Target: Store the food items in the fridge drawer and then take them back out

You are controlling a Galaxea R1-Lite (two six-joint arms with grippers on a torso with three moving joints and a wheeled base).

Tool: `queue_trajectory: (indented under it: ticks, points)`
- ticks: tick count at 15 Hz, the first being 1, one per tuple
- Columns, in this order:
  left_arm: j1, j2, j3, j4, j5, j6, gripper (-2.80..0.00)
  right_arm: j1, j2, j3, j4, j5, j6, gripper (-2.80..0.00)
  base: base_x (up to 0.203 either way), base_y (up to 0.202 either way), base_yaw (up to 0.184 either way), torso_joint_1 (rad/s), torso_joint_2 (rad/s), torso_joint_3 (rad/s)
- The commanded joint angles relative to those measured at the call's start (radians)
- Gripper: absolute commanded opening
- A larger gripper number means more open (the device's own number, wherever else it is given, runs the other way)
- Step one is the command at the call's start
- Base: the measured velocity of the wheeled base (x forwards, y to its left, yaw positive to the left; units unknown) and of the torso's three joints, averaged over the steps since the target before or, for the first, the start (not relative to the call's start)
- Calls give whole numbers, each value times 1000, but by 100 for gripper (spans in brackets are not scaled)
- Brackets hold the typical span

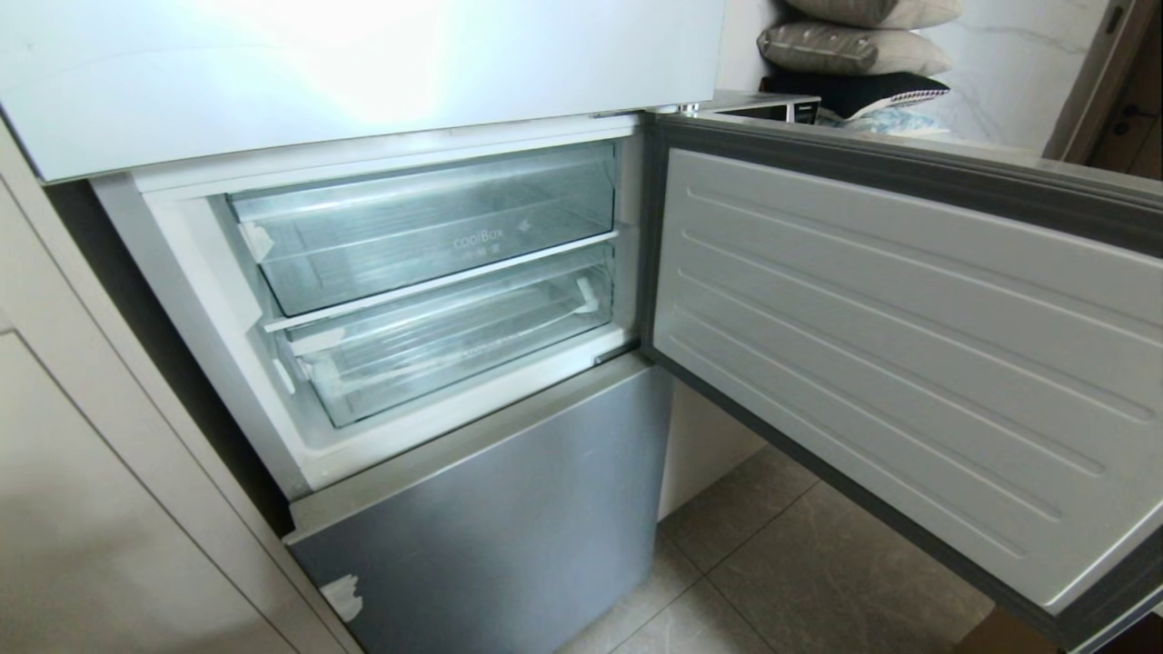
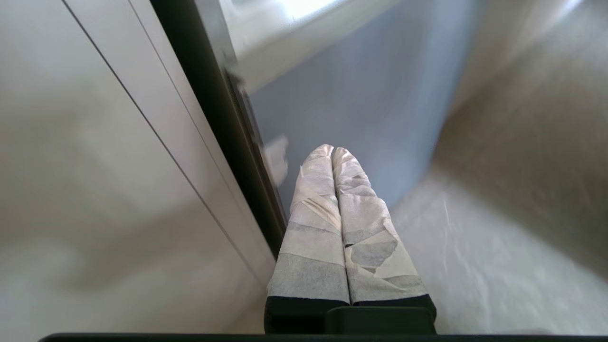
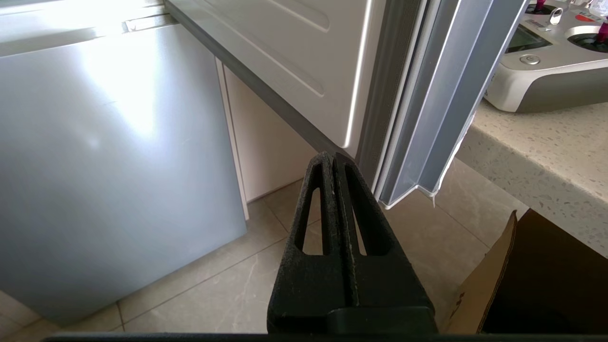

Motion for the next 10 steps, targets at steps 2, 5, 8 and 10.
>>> queue_trajectory:
  ticks: [2, 5, 8, 10]
  points:
    - [5, -78, 2, -2, 6, -45, -280, 0, -1, 0, 0, 0, 0, -280, 0, 0, 0, 0, 0, 0]
    - [5, -78, 2, -8, 36, -92, -280, 0, 0, 0, 0, 0, 0, -280, 0, 0, 0, 0, 0, 0]
    - [5, -78, 3, -13, 36, -95, -280, 0, -1, 0, 0, 0, 0, -280, 0, 0, 0, 0, 0, 0]
    - [5, -78, 4, -15, 36, -101, -280, 0, -1, 0, 0, 0, 0, -280, 0, 0, 0, 0, 0, 0]
